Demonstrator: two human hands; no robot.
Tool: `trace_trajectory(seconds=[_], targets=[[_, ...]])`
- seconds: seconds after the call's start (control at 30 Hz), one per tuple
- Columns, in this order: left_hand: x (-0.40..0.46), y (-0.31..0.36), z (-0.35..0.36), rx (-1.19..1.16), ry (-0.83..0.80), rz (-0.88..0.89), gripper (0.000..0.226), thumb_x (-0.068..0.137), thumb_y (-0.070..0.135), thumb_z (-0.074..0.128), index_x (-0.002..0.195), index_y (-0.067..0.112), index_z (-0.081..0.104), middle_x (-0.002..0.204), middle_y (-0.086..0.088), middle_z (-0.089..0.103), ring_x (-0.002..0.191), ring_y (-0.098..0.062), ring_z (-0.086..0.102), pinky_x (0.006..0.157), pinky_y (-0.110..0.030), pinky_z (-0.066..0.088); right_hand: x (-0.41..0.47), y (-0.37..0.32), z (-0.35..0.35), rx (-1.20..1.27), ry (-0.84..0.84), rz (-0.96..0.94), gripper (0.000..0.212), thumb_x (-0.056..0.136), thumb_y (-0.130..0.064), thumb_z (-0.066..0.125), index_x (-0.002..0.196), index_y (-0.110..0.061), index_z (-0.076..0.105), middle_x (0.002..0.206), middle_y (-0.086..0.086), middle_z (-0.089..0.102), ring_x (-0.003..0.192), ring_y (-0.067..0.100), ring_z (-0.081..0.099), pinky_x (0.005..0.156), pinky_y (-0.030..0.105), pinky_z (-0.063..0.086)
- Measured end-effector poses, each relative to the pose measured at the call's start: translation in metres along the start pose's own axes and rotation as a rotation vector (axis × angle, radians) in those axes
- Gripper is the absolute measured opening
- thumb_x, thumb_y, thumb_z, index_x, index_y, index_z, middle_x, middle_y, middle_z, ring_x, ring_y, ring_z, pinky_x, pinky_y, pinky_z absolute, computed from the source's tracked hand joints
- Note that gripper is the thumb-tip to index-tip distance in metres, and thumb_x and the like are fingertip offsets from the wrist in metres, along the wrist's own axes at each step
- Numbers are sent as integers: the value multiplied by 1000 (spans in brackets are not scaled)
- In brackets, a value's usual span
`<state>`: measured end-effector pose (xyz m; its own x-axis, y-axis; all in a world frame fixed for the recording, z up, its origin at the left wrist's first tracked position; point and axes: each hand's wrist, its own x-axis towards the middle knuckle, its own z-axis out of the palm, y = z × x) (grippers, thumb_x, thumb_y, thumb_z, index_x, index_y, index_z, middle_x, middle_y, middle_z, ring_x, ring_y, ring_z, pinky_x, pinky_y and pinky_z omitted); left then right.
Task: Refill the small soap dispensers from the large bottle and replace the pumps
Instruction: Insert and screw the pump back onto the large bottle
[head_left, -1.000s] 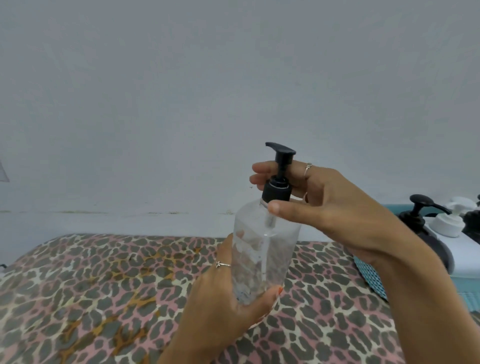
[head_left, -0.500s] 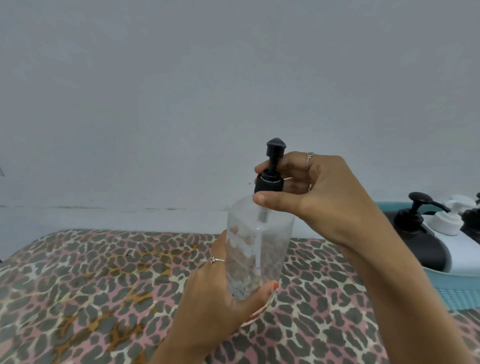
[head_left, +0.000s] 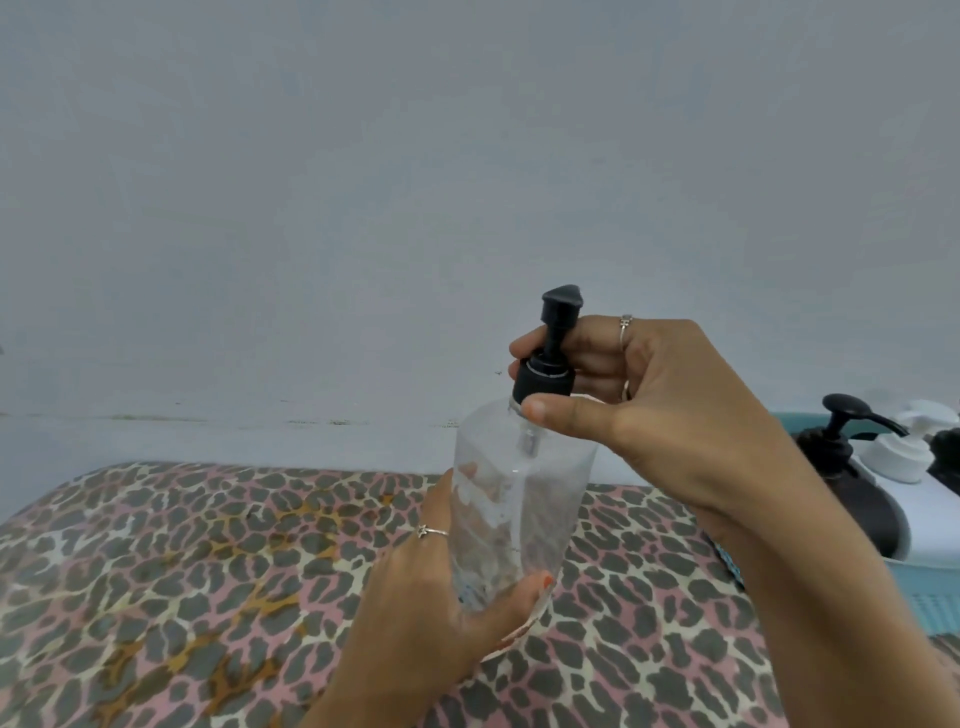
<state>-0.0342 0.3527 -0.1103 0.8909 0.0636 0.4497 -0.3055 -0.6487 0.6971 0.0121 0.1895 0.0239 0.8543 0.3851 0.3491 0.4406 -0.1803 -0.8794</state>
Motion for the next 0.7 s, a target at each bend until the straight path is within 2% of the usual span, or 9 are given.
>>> trace_trajectory(seconds=[0.13,0.23,0.33,0.4,0.47,0.53,0.57,0.63,0.7], targets=[[1,-1,-3,-53,-13,-8,92,68,74,62,141,26,32,100,17,67,90,-1,66,75,-31,57,2,2,14,-60,70,21,29,77,-12,78,99,-29,70,94,-15,74,95,-3,67,98,29,49],[2,0,-4,-122,-44,-19,86,68,69,67,138,36,30,107,22,64,96,1,64,81,-30,56,2,3,8,-141,-11,5,31,81,-25,74,109,-36,65,108,-21,69,107,-9,59,102,24,41],[3,2,-5,-149,-69,-23,77,69,64,69,133,50,28,113,30,59,101,6,61,84,-23,54,1,8,-4,-221,-245,46,67,71,-49,72,132,-48,45,131,-32,51,122,-21,40,103,19,32],[4,2,-7,-160,-83,-34,73,70,63,71,129,55,28,113,33,57,102,8,60,83,-17,52,1,12,-9,-220,-365,71,85,67,-47,75,139,-53,30,138,-33,43,125,-21,35,101,16,35],[4,2,-9,-151,-111,-43,72,69,64,70,127,53,30,113,38,54,102,11,58,81,-13,50,1,15,-11,-221,-396,63,85,73,-35,78,139,-54,28,136,-32,44,116,-26,41,92,6,41],[3,1,-10,-146,-131,-56,74,65,69,69,127,52,32,112,40,54,101,13,57,81,-14,50,1,16,-13,-244,-410,65,80,77,-27,77,138,-51,31,132,-36,44,106,-32,42,85,-1,40],[2,1,-11,-141,-134,-61,74,64,72,69,127,52,34,110,39,56,99,13,58,82,-15,50,0,16,-14,-272,-425,72,78,78,-27,77,138,-50,32,133,-36,44,108,-30,41,88,1,41],[1,1,-13,-126,-142,-63,73,62,74,69,124,52,37,105,33,61,95,10,61,82,-20,52,-3,16,-15,-338,-440,92,78,78,-31,78,140,-47,33,137,-31,44,122,-16,42,103,16,41],[1,3,-13,-131,-163,-58,74,63,72,71,125,51,37,105,28,65,94,7,63,82,-24,54,-9,12,-19,-387,-439,112,77,76,-34,79,139,-45,36,136,-30,44,126,-6,44,108,28,40]])
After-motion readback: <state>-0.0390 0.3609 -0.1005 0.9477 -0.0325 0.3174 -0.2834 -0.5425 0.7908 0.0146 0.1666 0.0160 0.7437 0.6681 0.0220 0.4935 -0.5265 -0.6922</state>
